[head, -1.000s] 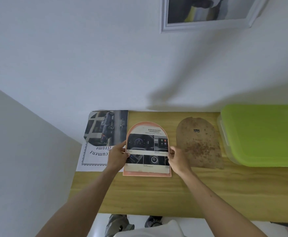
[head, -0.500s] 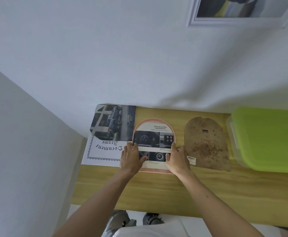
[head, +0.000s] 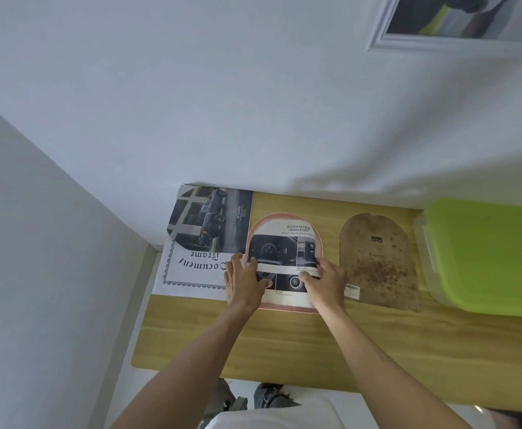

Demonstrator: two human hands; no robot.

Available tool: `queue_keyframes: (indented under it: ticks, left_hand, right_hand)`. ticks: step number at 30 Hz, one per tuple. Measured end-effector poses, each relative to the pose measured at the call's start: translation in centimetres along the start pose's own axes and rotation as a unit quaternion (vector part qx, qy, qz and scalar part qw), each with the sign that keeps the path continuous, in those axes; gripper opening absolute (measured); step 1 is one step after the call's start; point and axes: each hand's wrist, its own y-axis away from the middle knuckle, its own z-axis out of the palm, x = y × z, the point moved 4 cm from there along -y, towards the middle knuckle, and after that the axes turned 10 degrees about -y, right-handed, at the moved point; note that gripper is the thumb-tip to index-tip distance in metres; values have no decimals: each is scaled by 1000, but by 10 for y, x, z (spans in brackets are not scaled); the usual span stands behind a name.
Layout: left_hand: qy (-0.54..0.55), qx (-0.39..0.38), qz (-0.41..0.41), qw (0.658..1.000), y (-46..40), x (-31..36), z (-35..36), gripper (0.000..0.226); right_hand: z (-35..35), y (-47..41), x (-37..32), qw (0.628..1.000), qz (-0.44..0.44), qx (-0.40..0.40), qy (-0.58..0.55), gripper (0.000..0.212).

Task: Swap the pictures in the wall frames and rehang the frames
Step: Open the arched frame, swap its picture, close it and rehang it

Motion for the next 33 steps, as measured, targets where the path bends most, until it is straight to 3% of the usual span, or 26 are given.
queue_keyframes:
  ticks: [5, 13, 18, 25, 30, 33]
  left_hand:
    - [1, 1, -4, 1000, 3, 1, -2, 60]
    - [19, 14, -1, 1000, 8, 2, -14, 60]
    - [72, 26, -5, 997, 9, 8, -27, 49]
    - [216, -40, -47, 975, 13, 31, -28, 44]
    - [359, -87, -112, 922, 25, 50, -20, 21]
    - [404, -91, -108, 904, 29, 58, -22, 26]
  right_hand:
    - [-5, 6, -8, 992, 16, 18, -121, 57]
    - [-22, -4, -7, 957, 92, -39, -274, 39]
    - [-40, -6, 0, 899, 141, -98, -402, 43]
    - [-64, -2, 11, 836, 145, -154, -506, 51]
    - [-83, 3, 24, 846, 134, -169, -488, 54]
    - [-101, 8, 29, 890, 121, -135, -418, 47]
